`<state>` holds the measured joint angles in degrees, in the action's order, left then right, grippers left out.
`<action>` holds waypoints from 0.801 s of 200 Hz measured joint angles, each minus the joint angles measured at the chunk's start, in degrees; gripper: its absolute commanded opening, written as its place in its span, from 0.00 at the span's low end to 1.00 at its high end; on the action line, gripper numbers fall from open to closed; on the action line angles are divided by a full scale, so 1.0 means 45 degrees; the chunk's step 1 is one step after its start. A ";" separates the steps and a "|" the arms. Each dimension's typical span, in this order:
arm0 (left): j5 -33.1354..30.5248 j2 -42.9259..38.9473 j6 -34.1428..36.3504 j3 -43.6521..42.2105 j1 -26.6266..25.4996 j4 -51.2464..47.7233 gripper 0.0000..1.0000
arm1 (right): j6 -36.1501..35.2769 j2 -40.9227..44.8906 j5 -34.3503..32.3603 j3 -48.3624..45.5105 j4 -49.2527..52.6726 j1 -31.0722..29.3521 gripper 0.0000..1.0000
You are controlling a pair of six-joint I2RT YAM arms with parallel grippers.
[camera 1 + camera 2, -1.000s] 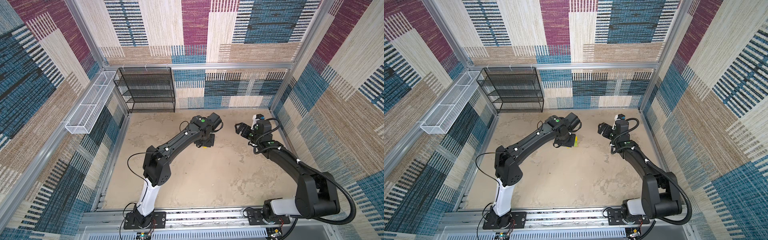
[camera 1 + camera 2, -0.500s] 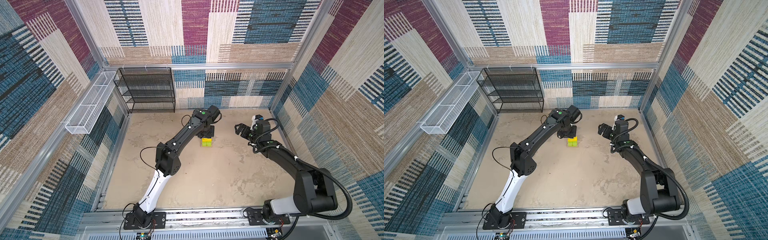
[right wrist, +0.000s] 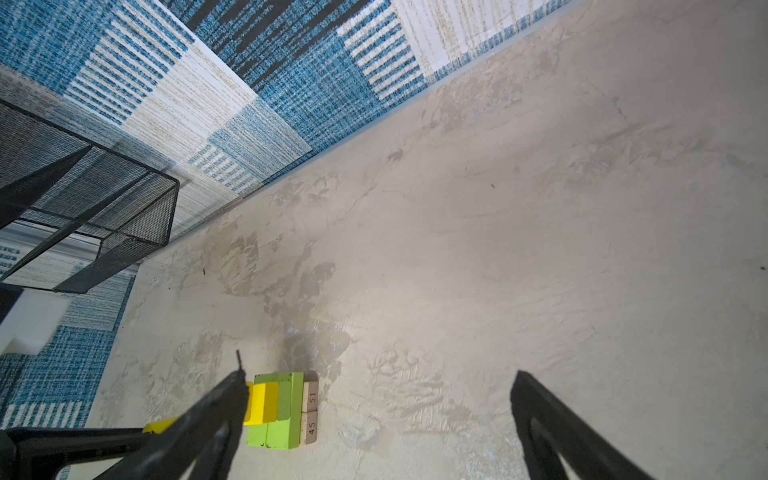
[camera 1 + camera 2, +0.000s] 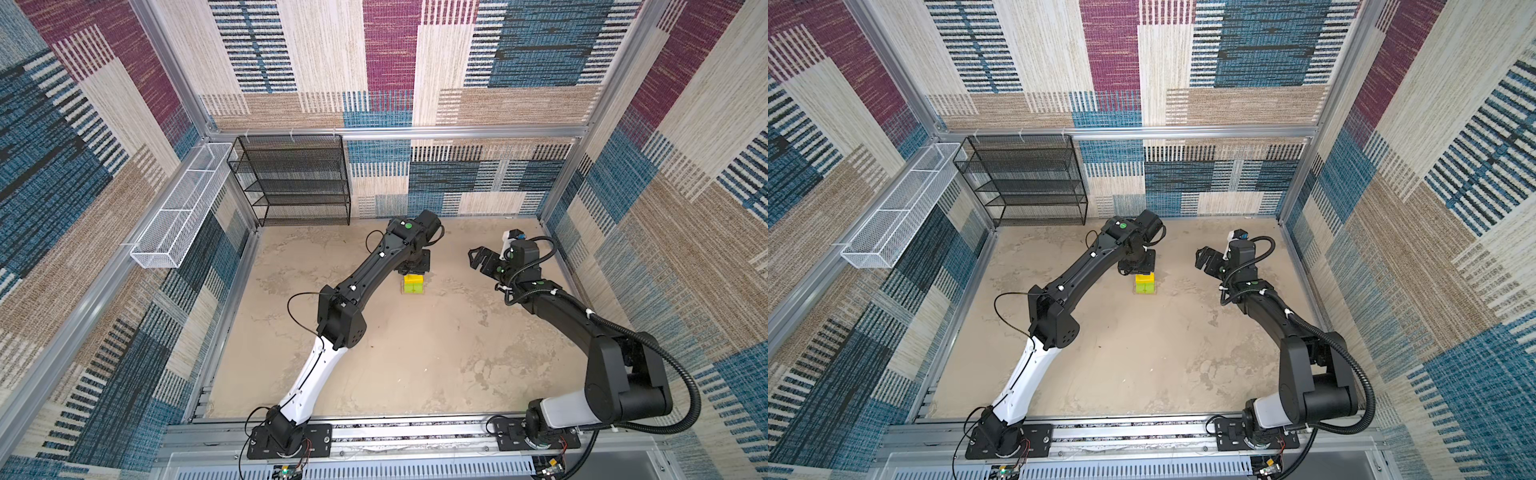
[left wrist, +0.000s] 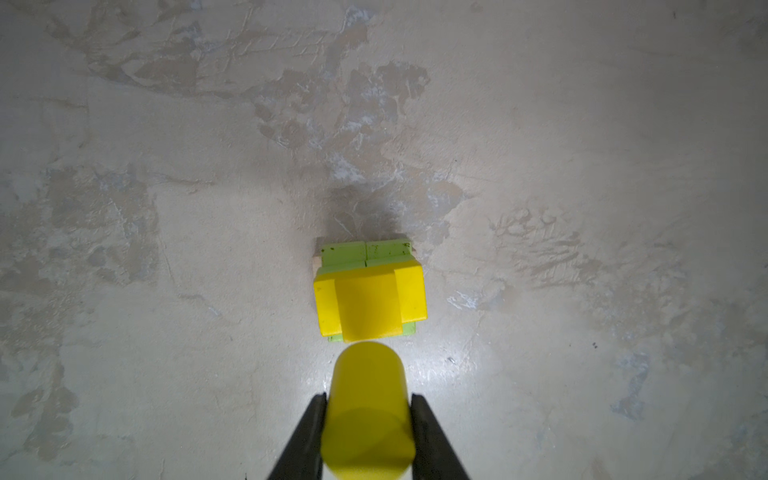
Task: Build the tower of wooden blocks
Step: 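Lift the yellow cylinder with the left gripper and carry it over the stack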
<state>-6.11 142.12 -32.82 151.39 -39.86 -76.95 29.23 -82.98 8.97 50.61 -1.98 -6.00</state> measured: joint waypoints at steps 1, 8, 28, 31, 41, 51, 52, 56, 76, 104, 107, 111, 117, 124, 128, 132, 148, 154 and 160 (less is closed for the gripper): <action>0.0000 0.0000 0.0000 0.0000 0.0005 0.0000 0.09 | 0.0000 -0.0005 0.0000 0.0000 0.0000 0.0005 0.99; 0.0000 0.0005 -0.0005 0.0000 0.0034 0.0005 0.09 | 0.0000 -0.0029 0.0000 0.0000 -0.0039 0.0005 0.99; 0.0015 0.0058 -0.0010 0.0024 0.0112 0.0034 0.09 | 0.0000 -0.0141 0.0000 0.0010 -0.0078 0.0019 0.99; 0.0015 0.0063 -0.0010 0.0024 0.0117 0.0049 0.09 | 0.0000 -0.0160 0.0000 0.0015 -0.0078 0.0019 0.99; 0.0053 0.0078 -0.0010 0.0024 0.0126 0.0097 0.10 | 0.0000 -0.0223 0.0000 0.0024 -0.0092 0.0019 0.99; 0.0063 0.0083 -0.0010 0.0024 0.0126 0.0165 0.10 | 0.0000 -0.0257 0.0000 0.0024 -0.0097 0.0029 0.99; 0.0063 0.0083 -0.0010 0.0024 0.0126 0.0170 0.10 | 0.0000 -0.0257 0.0000 0.0024 -0.0097 0.0029 0.99; 0.0068 0.0083 -0.0010 0.0029 0.0126 0.0209 0.10 | 0.0000 -0.0267 0.0000 0.0029 -0.0102 0.0029 0.99; 0.0107 0.0097 -0.0024 0.0049 0.0126 0.0379 0.10 | 0.0000 -0.0321 0.0005 0.0063 -0.0165 0.0049 0.99; 0.0151 0.0194 -0.0053 0.0068 0.0126 0.0544 0.11 | 0.0000 -0.0369 0.0005 0.0073 -0.0257 0.0073 0.99; 0.0170 0.0209 -0.0053 0.0068 0.0126 0.0563 0.11 | 0.0000 -0.0384 0.0005 0.0073 -0.0262 0.0073 0.99; 0.0209 0.0223 -0.0053 0.0068 0.0126 0.0583 0.12 | 0.0000 -0.0398 0.0005 0.0073 -0.0267 0.0073 0.99; 0.0262 0.0233 -0.0058 0.0068 0.0126 0.0597 0.12 | 0.0000 -0.0418 0.0005 0.0073 -0.0262 0.0078 0.99; 0.0355 0.0238 -0.0063 0.0068 0.0126 0.0597 0.12 | 0.0000 -0.0432 0.0005 0.0073 -0.0262 0.0078 0.99; 0.0369 0.0238 -0.0073 0.0068 0.0126 0.0602 0.12 | 0.0000 -0.0437 0.0005 0.0073 -0.0267 0.0078 0.99; 0.0364 0.0238 -0.0087 0.0068 0.0126 0.0617 0.12 | 0.0000 -0.0437 0.0005 0.0073 -0.0267 0.0078 0.99; 0.0374 0.0243 -0.0092 0.0068 0.0126 0.0685 0.13 | 0.0000 -0.0452 0.0010 0.0073 -0.0272 0.0097 0.99; 0.0374 0.0248 -0.0092 0.0068 0.0126 0.0699 0.13 | 0.0000 -0.0466 0.0015 0.0073 -0.0277 0.0102 0.99; 0.0369 0.0248 -0.0092 0.0068 0.0126 0.0729 0.13 | 0.0000 -0.0486 0.0010 0.0073 -0.0272 0.0112 0.99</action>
<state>-4.45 143.24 -33.23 151.70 -39.29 -73.67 29.23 -85.17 9.02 50.94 -3.20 -5.50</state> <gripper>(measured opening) 0.343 0.993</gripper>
